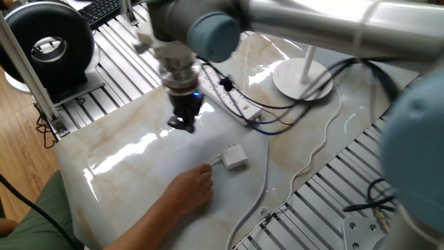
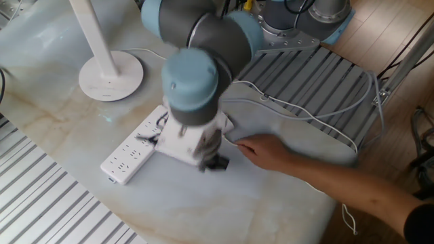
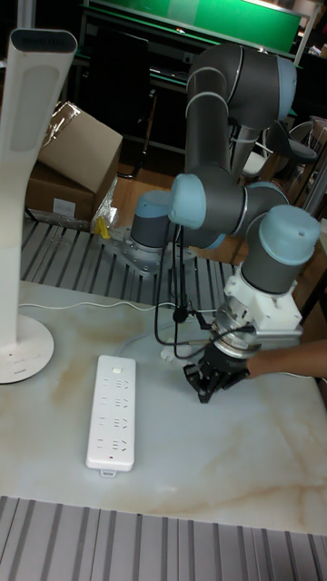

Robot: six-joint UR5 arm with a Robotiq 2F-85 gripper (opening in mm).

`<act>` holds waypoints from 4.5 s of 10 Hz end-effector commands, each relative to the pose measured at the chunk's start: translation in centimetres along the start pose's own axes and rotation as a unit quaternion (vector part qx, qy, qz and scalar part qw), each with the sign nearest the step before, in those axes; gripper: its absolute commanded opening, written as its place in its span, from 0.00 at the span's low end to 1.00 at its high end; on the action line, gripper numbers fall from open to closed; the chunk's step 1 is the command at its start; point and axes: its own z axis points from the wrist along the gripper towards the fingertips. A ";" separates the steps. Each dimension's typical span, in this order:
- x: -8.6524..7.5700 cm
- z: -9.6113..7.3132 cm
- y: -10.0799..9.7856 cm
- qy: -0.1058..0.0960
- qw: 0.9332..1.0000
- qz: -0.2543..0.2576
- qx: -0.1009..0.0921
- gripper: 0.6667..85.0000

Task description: Plug in the power cord of the desk lamp, turn on the socket, and light up the desk lamp

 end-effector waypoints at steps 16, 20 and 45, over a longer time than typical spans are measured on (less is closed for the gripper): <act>-1.5 -1.2 0.3 -0.068 0.993 -0.095 0.011 0.65; -0.7 -1.3 -0.4 -0.072 0.995 -0.071 0.000 0.69; -0.1 -2.0 -1.3 -0.060 0.998 0.018 0.017 0.64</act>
